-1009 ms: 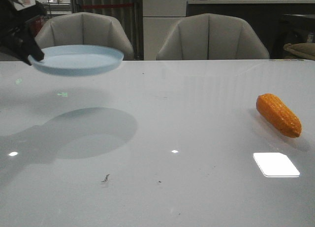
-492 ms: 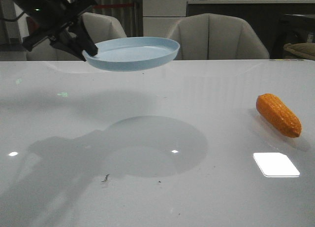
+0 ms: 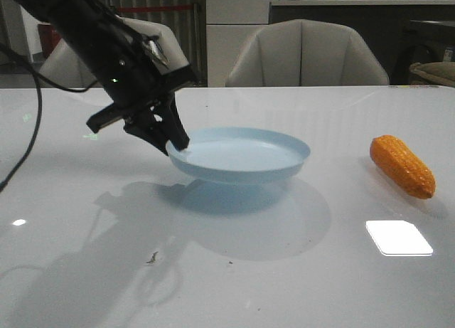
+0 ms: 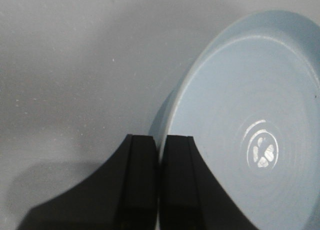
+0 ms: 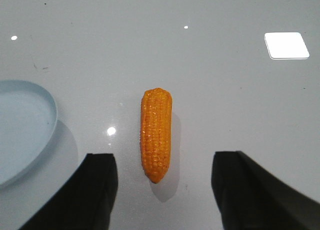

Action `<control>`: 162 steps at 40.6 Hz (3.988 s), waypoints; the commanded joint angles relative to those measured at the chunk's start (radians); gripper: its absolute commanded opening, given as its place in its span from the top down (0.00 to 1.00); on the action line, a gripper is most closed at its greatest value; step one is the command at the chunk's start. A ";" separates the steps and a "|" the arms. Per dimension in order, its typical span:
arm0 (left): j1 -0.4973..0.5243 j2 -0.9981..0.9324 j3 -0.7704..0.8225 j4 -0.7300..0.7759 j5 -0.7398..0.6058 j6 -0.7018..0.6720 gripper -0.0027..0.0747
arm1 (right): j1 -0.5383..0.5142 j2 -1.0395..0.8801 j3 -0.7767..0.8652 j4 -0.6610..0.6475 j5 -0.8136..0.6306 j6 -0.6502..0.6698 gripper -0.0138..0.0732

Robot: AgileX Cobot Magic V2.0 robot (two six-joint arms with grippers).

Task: Place corn on plate with both arms
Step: 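Lift the plate with the left gripper and carry it toward the table center, then set the plate down, open the left gripper and withdraw it upward, then lower the right gripper over the orange corn cob and grasp it, then lift the corn with the right gripper and carry it over the plate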

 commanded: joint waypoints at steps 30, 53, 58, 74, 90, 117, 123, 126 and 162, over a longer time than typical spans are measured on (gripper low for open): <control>0.023 -0.014 -0.282 0.124 0.147 0.054 0.38 | 0.003 -0.008 -0.032 -0.011 -0.031 -0.004 0.24; 0.126 -0.406 -0.335 0.517 -0.123 0.054 0.38 | 0.003 0.198 -0.287 -0.011 0.097 -0.004 0.24; 0.132 -0.536 -0.123 0.526 -0.239 0.054 0.38 | 0.003 0.314 -0.390 -0.011 0.132 -0.005 0.24; 0.193 -1.089 0.717 0.518 -0.683 0.054 0.38 | 0.008 0.719 -0.796 -0.011 0.386 -0.029 0.24; 0.205 -1.252 0.831 0.518 -0.693 0.054 0.38 | 0.034 0.959 -0.904 -0.011 0.497 -0.038 0.24; 0.205 -1.250 0.831 0.518 -0.702 0.054 0.38 | 0.046 1.045 -0.972 -0.040 0.501 -0.069 0.45; 0.205 -1.248 0.831 0.518 -0.704 0.054 0.38 | 0.090 1.045 -1.103 -0.040 0.563 -0.098 0.45; 0.205 -1.248 0.831 0.518 -0.706 0.054 0.38 | 0.130 1.045 -1.168 -0.040 0.585 -0.111 0.45; 0.205 -1.248 0.831 0.518 -0.725 0.054 0.38 | 0.522 1.198 -1.257 -0.070 0.598 -0.123 0.15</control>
